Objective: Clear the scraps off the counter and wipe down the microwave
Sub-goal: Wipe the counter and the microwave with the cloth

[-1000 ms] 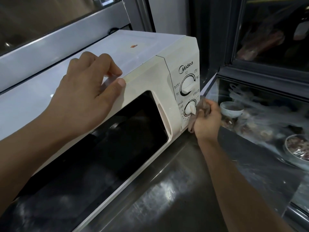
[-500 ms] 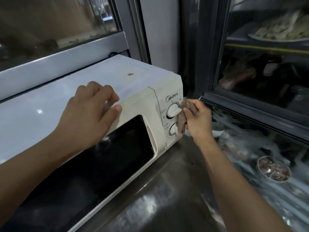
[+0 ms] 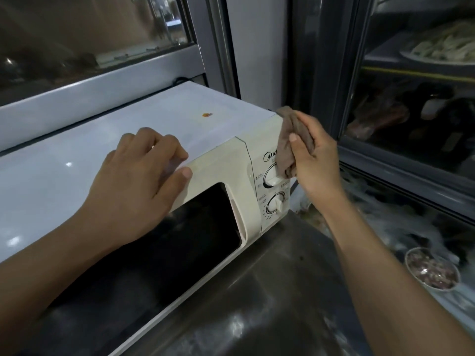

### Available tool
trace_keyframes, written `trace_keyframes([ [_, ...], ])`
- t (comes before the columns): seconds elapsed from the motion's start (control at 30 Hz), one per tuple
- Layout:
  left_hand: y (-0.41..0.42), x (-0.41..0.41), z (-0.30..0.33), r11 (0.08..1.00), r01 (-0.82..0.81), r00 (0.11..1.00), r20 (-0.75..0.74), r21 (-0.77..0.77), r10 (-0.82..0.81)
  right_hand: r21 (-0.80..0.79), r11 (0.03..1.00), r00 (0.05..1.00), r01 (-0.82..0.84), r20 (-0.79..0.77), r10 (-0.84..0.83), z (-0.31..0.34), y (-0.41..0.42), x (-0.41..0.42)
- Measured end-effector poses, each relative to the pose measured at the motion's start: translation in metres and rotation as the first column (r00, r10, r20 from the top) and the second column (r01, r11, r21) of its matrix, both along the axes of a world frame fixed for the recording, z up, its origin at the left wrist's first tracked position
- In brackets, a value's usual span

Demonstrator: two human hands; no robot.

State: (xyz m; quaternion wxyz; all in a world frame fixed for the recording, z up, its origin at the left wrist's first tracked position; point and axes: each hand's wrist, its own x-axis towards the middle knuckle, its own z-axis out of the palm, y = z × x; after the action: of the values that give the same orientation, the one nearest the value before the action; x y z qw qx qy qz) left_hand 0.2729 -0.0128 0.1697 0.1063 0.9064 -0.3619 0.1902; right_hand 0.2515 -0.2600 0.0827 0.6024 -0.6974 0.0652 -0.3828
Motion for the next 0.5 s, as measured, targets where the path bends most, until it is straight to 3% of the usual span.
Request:
trace_keyframes([
  [0.17, 0.000, 0.002, -0.001, 1.000, 0.006, 1.000, -0.005, -0.031, -0.006, 0.185, 0.981, 0.993, -0.049, -0.095, 0.068, -0.042, -0.006, -0.002],
  [0.33, 0.001, 0.004, -0.002, 0.998, 0.028, 1.000, 0.004, -0.049, -0.028, 0.245, 0.967, 0.968, -0.073, -0.215, 0.128, -0.087, -0.003, -0.009],
  [0.5, 0.003, 0.007, -0.005, 0.997, 0.049, 0.999, 0.020, -0.067, -0.047, 0.353, 0.934, 0.969, -0.056, -0.207, 0.137, -0.109, 0.004, -0.011],
])
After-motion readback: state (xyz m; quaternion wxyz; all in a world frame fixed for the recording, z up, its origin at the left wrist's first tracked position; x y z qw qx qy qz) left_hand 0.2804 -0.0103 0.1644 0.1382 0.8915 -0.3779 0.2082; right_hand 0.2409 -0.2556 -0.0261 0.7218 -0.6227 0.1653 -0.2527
